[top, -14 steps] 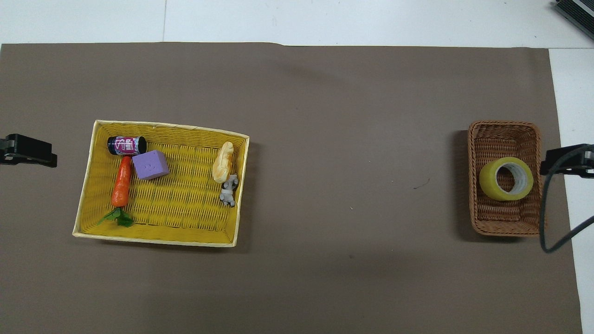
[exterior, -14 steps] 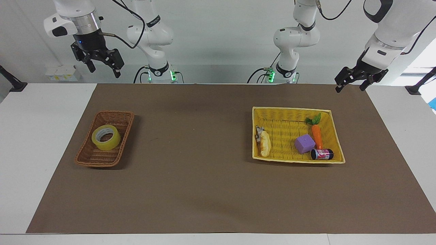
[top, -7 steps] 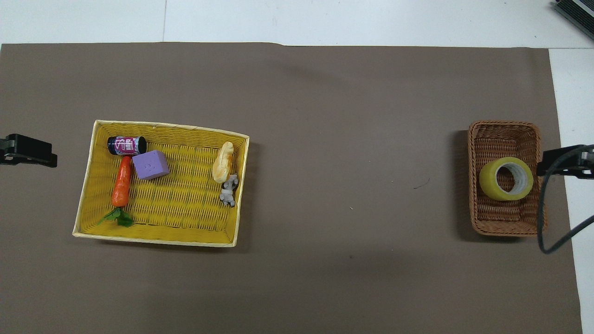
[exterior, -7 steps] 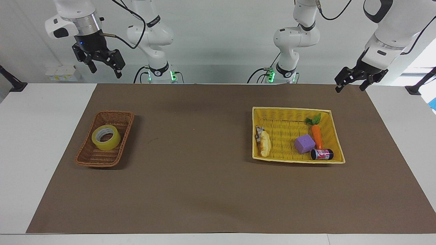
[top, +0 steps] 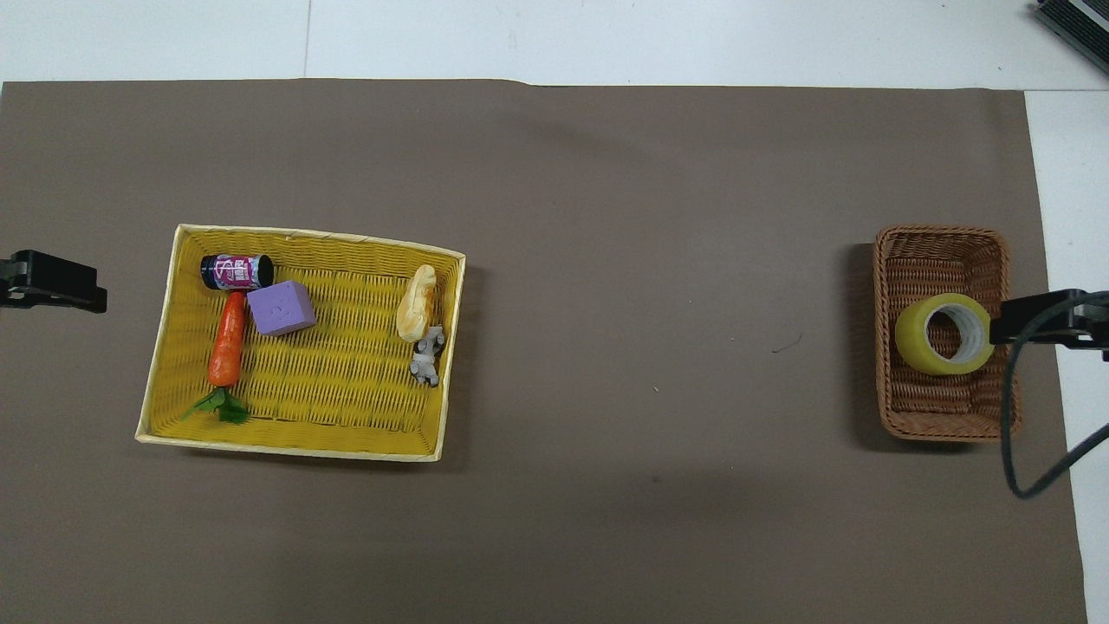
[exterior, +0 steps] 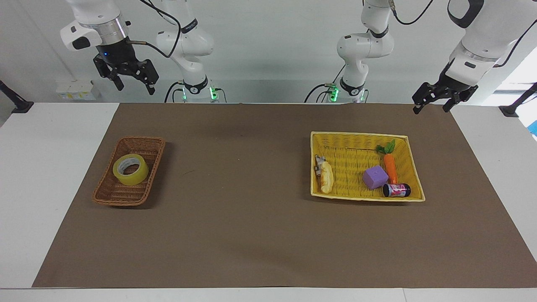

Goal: Move tape to another basket

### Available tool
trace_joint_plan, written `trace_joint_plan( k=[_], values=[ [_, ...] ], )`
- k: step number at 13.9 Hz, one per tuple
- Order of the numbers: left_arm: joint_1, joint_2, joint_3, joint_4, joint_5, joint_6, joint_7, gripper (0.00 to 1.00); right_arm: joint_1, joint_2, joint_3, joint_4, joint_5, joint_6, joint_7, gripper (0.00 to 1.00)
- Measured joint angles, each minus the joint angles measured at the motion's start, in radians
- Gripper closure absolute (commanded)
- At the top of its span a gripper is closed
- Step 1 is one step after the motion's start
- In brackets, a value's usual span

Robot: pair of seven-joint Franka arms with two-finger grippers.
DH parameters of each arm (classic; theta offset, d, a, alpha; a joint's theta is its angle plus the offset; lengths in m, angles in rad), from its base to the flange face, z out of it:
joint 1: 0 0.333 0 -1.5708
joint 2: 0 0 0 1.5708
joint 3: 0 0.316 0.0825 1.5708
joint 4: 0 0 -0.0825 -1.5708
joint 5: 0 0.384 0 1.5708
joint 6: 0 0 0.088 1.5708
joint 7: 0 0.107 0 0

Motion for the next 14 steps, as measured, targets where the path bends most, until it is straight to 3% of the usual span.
trace_joint_plan(
  k=[14],
  values=[
    [0.000,0.000,0.000,0.000,0.000,0.000,0.000,0.00,0.008,-0.006,0.008,-0.009,0.024,-0.008,-0.048,0.00]
  ],
)
